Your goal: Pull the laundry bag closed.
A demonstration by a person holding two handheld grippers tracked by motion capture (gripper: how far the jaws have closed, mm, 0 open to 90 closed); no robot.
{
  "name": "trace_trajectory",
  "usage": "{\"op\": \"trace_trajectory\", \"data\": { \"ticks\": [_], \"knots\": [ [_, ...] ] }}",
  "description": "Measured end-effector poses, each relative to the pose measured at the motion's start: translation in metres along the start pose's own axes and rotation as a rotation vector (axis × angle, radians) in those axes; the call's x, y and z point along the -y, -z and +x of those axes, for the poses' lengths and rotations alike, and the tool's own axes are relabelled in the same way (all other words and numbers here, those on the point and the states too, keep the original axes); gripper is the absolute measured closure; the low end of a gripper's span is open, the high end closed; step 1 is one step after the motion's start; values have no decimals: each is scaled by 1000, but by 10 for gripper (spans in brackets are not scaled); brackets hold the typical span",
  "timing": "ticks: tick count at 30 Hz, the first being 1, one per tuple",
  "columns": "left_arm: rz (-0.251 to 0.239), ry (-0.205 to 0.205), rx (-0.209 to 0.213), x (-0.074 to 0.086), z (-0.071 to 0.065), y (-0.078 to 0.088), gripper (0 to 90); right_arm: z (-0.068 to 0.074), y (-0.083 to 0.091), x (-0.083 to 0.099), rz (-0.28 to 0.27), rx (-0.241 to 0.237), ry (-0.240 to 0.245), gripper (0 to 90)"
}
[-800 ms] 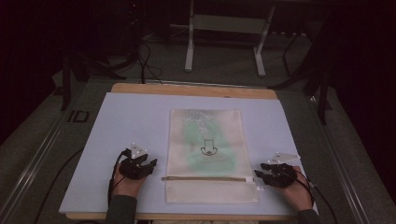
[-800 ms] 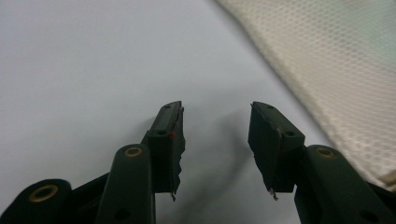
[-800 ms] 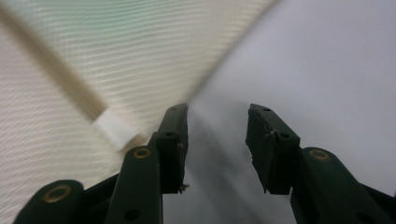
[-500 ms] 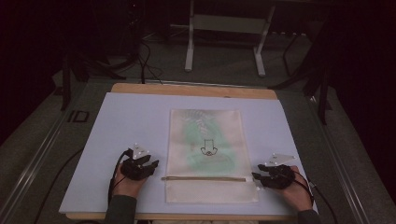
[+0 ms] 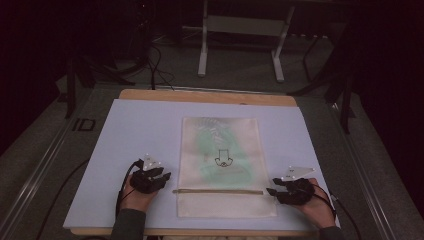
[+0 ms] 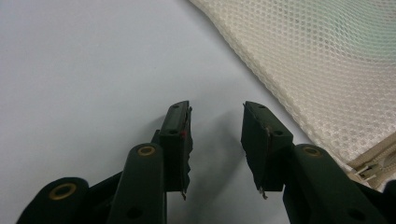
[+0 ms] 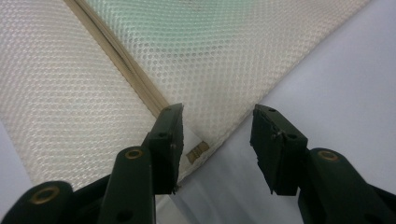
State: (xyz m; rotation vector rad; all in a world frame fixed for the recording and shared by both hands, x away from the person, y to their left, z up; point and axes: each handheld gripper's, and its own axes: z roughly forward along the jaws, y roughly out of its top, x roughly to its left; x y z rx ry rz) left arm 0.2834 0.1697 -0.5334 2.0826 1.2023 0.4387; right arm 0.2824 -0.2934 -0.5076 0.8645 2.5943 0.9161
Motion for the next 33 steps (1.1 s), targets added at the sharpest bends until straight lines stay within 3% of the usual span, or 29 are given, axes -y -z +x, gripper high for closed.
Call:
{"op": "trace_trajectory", "data": {
  "ticks": [13, 33],
  "knots": [
    [-15, -6, -8, 0, 0, 3, 616, 7, 5, -11, -1, -32, 51, 520],
    [-14, -8, 0, 0, 0, 3, 606, 30, -14, -36, 16, -102, 144, 512]
  ]
}}
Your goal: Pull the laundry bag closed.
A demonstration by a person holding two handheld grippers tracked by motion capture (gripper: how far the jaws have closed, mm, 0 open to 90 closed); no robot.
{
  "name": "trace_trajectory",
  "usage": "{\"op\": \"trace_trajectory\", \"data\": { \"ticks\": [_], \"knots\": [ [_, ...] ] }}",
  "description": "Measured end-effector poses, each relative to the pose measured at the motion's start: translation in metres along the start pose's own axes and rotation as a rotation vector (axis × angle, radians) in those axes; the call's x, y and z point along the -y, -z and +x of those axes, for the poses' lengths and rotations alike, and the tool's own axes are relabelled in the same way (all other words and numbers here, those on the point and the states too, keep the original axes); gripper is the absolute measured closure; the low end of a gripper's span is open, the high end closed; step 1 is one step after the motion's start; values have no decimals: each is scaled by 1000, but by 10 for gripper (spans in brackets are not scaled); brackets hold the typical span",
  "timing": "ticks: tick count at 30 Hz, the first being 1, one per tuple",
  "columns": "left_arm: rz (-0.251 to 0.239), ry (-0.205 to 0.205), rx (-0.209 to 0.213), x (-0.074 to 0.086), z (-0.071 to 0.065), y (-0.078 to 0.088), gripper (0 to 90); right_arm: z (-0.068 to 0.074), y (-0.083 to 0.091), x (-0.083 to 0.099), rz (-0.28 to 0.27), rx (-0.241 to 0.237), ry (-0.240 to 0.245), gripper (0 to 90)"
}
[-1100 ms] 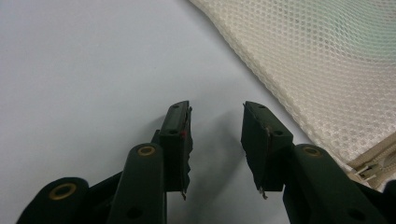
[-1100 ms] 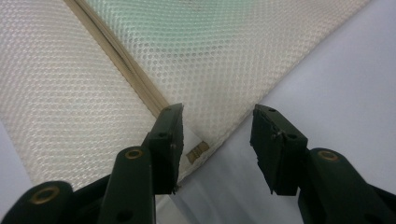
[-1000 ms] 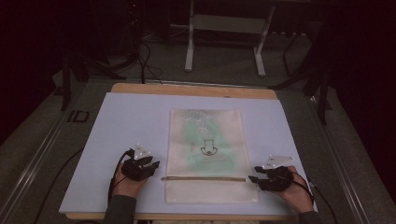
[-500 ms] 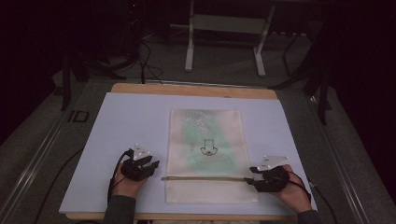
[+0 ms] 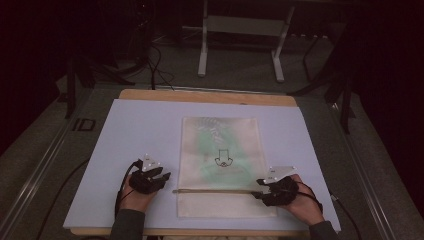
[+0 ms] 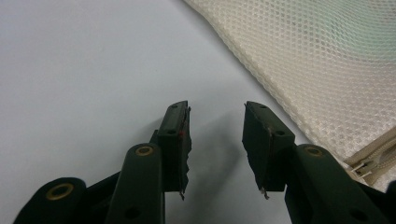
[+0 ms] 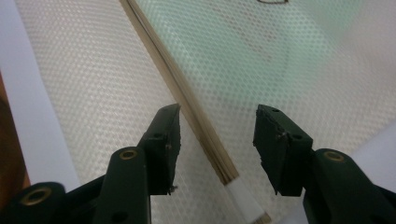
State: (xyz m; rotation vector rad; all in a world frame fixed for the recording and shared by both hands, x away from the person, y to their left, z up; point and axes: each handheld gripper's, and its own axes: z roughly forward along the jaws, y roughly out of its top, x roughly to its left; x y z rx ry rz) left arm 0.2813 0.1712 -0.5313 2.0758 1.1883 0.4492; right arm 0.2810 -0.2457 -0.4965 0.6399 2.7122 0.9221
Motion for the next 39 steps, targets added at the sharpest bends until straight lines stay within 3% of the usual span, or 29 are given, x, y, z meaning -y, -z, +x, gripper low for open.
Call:
{"op": "trace_trajectory", "data": {
  "ticks": [15, 39],
  "knots": [
    [2, -5, 0, 0, -1, 0, 606, 10, -18, -17, 8, -53, 51, 499],
    [5, -9, 2, 0, -2, 0, 606, 24, -38, -45, -3, -85, 116, 512]
  ]
}}
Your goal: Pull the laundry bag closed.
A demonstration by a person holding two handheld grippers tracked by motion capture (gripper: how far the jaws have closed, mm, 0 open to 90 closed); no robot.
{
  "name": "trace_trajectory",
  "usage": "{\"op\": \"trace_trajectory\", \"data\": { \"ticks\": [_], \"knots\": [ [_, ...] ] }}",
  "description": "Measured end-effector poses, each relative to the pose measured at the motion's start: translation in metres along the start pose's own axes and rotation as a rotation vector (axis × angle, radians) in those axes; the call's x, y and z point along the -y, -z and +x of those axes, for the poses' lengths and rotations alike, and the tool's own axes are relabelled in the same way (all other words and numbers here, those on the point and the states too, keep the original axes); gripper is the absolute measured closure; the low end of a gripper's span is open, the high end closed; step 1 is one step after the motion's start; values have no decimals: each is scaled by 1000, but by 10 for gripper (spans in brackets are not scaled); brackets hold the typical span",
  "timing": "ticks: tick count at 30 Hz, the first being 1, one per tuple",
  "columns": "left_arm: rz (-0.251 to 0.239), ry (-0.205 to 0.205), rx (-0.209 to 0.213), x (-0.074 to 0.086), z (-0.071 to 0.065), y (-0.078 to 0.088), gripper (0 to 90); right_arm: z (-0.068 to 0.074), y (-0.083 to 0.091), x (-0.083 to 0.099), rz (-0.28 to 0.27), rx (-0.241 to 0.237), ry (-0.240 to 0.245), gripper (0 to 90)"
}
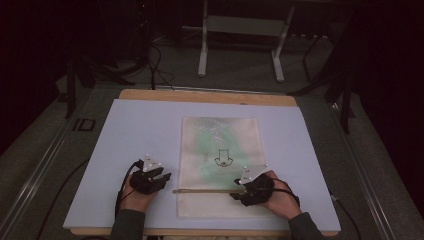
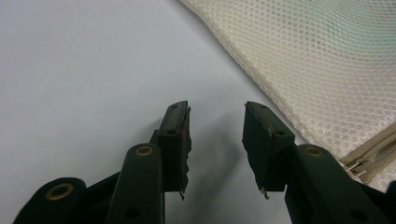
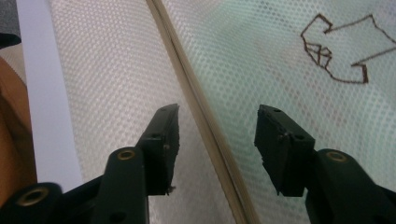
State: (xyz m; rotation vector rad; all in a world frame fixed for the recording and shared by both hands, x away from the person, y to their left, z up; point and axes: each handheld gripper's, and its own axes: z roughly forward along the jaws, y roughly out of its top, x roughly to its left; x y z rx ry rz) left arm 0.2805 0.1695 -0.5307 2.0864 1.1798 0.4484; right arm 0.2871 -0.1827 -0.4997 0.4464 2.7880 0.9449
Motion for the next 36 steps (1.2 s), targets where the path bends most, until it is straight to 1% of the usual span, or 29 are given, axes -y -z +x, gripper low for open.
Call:
{"op": "trace_trajectory", "data": {
  "ticks": [5, 21, 26, 36],
  "knots": [
    [2, -3, -3, 0, 0, 0, 606, 3, -4, -5, -3, -9, 17, 543],
    [0, -3, -1, 0, 0, 0, 606, 9, -20, -22, -10, -43, 43, 538],
    [-1, -3, -2, 0, 0, 0, 606, 11, -25, -28, -16, -52, 59, 538],
    [0, -3, 0, 0, 0, 0, 606, 13, -34, -39, -19, -70, 69, 543]
  ]
}}
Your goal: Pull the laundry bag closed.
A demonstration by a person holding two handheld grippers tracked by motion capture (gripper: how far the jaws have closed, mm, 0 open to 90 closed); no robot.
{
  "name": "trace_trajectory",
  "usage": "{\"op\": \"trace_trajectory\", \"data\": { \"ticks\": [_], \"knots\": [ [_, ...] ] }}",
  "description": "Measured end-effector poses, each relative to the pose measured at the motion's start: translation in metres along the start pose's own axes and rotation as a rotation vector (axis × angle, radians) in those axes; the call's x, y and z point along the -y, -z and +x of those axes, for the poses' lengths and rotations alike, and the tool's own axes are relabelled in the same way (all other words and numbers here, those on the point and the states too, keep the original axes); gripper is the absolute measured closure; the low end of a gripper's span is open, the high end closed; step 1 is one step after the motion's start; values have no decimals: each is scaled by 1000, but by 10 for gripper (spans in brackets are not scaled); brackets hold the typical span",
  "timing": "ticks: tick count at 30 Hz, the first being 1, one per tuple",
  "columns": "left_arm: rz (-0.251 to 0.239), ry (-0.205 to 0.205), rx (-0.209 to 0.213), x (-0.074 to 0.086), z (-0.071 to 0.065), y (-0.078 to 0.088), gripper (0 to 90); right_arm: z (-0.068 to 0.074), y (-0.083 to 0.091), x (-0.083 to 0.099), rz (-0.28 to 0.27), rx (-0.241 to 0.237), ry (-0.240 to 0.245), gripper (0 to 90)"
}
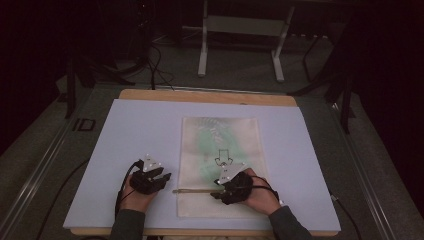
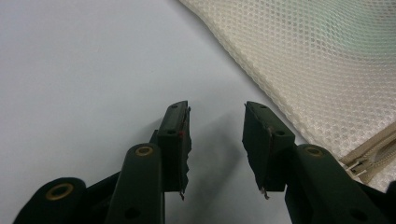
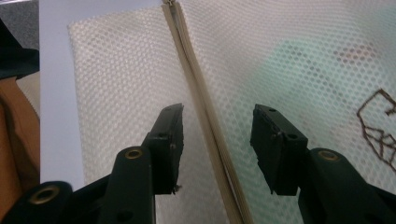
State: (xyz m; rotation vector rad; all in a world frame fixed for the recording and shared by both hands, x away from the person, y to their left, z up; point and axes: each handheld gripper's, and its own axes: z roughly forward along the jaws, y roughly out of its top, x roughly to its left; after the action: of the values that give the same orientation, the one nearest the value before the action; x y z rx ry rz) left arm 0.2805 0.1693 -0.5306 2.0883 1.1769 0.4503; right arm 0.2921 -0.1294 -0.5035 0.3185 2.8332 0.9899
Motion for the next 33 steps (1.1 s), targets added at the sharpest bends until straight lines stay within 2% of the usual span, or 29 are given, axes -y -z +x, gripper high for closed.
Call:
{"op": "trace_trajectory", "data": {
  "ticks": [12, 15, 33],
  "knots": [
    [-3, 1, 1, 0, 0, 0, 605, 4, -13, -15, -7, -17, 19, 570],
    [-3, -1, 0, 0, 0, 0, 605, 4, -16, -18, 2, -6, 14, 583],
    [1, -1, 1, 0, 0, 0, 604, 10, -40, -37, -1, -47, 25, 595]
  ]
}}
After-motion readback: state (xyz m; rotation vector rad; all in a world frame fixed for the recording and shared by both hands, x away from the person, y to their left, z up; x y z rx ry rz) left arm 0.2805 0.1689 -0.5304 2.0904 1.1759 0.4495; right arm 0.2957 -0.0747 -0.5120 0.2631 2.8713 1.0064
